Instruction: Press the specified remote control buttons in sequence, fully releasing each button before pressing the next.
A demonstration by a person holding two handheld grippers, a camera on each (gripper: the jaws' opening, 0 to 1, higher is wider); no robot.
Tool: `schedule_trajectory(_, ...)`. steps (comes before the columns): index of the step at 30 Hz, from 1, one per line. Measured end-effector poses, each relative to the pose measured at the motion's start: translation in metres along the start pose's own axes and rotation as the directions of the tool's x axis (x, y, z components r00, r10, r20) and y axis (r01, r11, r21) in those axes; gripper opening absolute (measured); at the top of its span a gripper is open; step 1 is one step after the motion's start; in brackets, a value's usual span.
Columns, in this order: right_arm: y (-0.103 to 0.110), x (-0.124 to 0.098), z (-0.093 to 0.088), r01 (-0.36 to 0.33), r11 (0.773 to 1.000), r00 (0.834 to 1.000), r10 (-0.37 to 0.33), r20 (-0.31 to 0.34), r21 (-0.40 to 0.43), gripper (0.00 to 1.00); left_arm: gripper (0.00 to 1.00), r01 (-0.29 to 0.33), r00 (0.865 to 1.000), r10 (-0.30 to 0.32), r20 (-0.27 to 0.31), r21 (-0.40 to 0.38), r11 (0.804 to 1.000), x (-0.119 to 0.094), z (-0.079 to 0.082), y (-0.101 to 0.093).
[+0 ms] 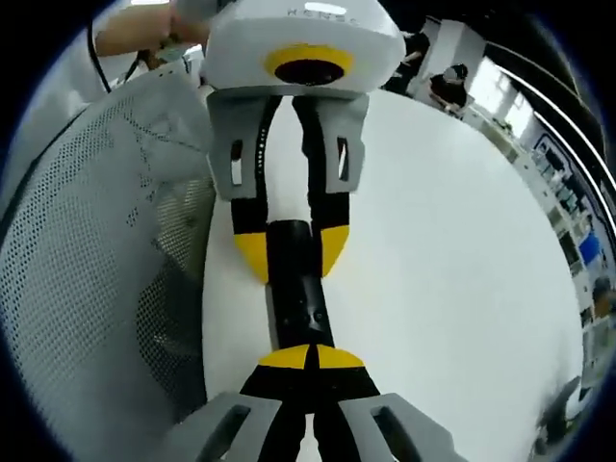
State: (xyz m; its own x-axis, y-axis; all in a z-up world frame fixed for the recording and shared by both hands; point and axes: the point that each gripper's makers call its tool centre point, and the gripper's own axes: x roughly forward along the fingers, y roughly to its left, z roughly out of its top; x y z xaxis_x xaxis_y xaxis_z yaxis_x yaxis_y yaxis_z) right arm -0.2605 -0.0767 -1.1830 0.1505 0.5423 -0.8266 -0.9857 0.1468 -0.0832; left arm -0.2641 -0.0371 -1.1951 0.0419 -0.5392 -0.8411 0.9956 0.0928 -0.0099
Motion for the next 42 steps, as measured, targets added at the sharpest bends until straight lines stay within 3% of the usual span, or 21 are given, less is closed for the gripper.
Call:
schedule_trajectory(3, 0.0, -0.001, -0.001, 0.002, 0.998, 0.999, -0.004, 0.042, 0.057, 0.0, 0.24, -0.001, 1.0, 0.001, -0.016, 0.002, 1.0, 0.0, 0.001, 0.0)
schedule_trajectory(12, 0.004, 0.002, 0.008, -0.017, 1.0, 0.999, 0.016, 0.04, 0.019, 0.0, 0.24, 0.001, 1.0, -0.001, -0.027, 0.009, 1.0, 0.0, 0.001, 0.0)
schedule_trajectory(16, 0.005, 0.004, 0.007, -0.025, 1.0, 1.0, 0.025, 0.006, -0.015, 0.0, 0.24, 0.003, 0.999, -0.003, -0.036, 0.015, 1.0, 0.0, 0.001, -0.001)
schedule_trajectory(21, 0.004, 0.006, 0.007, -0.043, 0.991, 0.995, 0.031, -0.093, -0.127, 0.0, 0.24, 0.006, 0.999, -0.005, -0.04, 0.018, 1.0, -0.001, 0.001, -0.001)
schedule_trajectory(25, 0.005, 0.006, 0.008, -0.012, 0.995, 0.996, 0.003, -0.09, -0.1, 0.0, 0.24, 0.005, 1.0, -0.005, -0.027, 0.015, 1.0, -0.001, 0.0, -0.001)
schedule_trajectory(29, 0.004, 0.004, 0.008, 0.03, 1.0, 1.0, -0.03, -0.004, -0.008, 0.0, 0.24, 0.001, 1.0, -0.001, -0.024, 0.013, 1.0, -0.001, 0.001, -0.002)
schedule_trajectory(31, 0.005, 0.003, 0.008, 0.028, 0.999, 1.0, -0.028, 0.007, 0.022, 0.0, 0.24, 0.002, 1.0, -0.001, -0.02, 0.008, 1.0, -0.001, 0.0, -0.001)
schedule_trajectory(36, 0.022, 0.006, 0.013, -0.032, 0.999, 0.999, 0.033, 0.013, -0.018, 0.0, 0.24, 0.0, 1.0, 0.0, 0.0, -0.002, 1.0, -0.001, 0.001, -0.001)
schedule_trajectory(42, 0.022, 0.008, 0.014, -0.022, 0.996, 0.999, 0.019, -0.028, -0.089, 0.0, 0.24, -0.002, 1.0, 0.002, 0.002, -0.004, 1.0, -0.001, 0.001, -0.001)
